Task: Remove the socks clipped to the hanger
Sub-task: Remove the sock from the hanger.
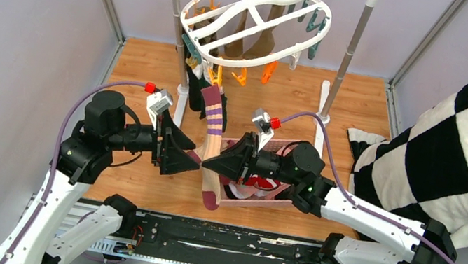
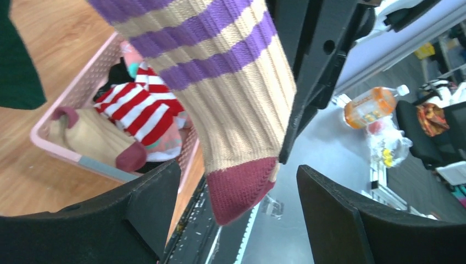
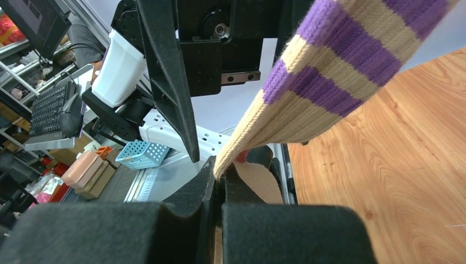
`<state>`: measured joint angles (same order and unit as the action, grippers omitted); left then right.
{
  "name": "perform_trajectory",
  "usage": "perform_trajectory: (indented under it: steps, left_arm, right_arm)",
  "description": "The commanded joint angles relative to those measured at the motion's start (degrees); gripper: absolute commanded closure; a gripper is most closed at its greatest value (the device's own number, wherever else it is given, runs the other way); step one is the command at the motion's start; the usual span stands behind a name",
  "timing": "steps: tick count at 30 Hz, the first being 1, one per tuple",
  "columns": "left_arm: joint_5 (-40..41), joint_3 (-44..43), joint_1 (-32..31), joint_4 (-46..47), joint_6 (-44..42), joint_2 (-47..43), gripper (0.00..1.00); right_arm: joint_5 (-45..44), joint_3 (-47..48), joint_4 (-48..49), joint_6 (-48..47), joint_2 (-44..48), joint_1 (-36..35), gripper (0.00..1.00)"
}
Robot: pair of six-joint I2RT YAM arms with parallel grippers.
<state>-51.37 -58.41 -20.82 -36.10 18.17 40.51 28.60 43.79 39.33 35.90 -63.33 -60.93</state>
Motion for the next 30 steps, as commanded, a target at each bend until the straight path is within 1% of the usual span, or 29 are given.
perform_trajectory:
  steps: [1,3,6,7,8,11,12,14,16,17,19,21,22,24,26,30]
  left_arm:
    - [-6.4,0.9,-0.4,-0.5,0.2,0.1,0.2]
    - [-7.1,1.9,-0.4,-0.6,0.6,0.0,0.27]
    - [-8.0,3.7,-0.4,-0.6,0.9,-0.8,0.33]
    - [-8.0,3.9,-0.4,-0.6,0.8,-1.1,0.37]
    - [-8.0,3.8,-0.4,-0.6,0.6,-1.2,0.43]
    - [-6.7,2.8,-0.4,-0.7,0.2,-1.0,0.7]
    - [-5.8,2.3,-0.4,-0.7,0.0,-0.9,0.77]
    - [-3.3,1.4,-0.4,-0.6,-0.7,-0.8,0.89]
    - [-1.3,1.0,-0.4,0.1,-1.2,-0.9,0.97]
    - [-0.8,0.9,-0.4,0.6,-1.2,-0.9,1.0]
    - [0.0,1.0,-0.4,1.5,-1.3,-0.9,1.0]
    - [0.6,1.1,-0.4,1.6,-1.9,-1.0,1.0]
    - [0.7,1.2,-0.4,1.6,-2.1,-1.0,1.0]
    - [1.1,1.8,-0.4,1.6,-2.5,-1.6,1.0]
    - [1.8,2.3,-0.4,1.7,-2.8,-2.0,1.0]
    - [2.4,3.4,-0.4,1.7,-2.6,-2.2,1.0]
  right_arm:
    - [1.8,-0.7,2.6,1.6,0.8,0.7,1.0]
    - [1.1,-1.1,3.2,1.9,0.9,0.7,1.0]
    - [0.4,-1.3,3.1,1.5,1.5,0.8,1.0]
    - [0.2,-1.3,2.9,1.4,1.6,0.8,1.0]
    - [-0.1,-1.2,2.4,1.2,1.7,0.8,1.0]
    - [-0.5,-0.6,1.2,0.9,1.3,0.8,1.0]
    - [-0.5,-0.1,0.7,0.8,1.0,0.8,0.97]
    - [-1.1,1.0,-1.3,0.2,0.3,0.8,0.87]
    - [-3.4,2.2,-4.7,-1.3,0.1,0.8,0.82]
    - [-5.0,2.9,-6.7,-2.1,0.3,0.8,0.77]
    - [-9.3,4.2,-10.3,-3.4,0.8,0.8,0.72]
    - [-13.4,5.4,-13.5,-4.5,1.5,0.8,0.71]
    - [-15.8,6.1,-15.8,-4.9,1.7,0.8,0.68]
    - [-21.7,8.3,-20.1,-6.6,2.5,0.5,0.57]
    - [-31.1,10.3,-22.9,-8.7,2.9,0.2,0.48]
    - [-41.1,16.7,-26.5,-12.6,-0.2,-0.4,0.41]
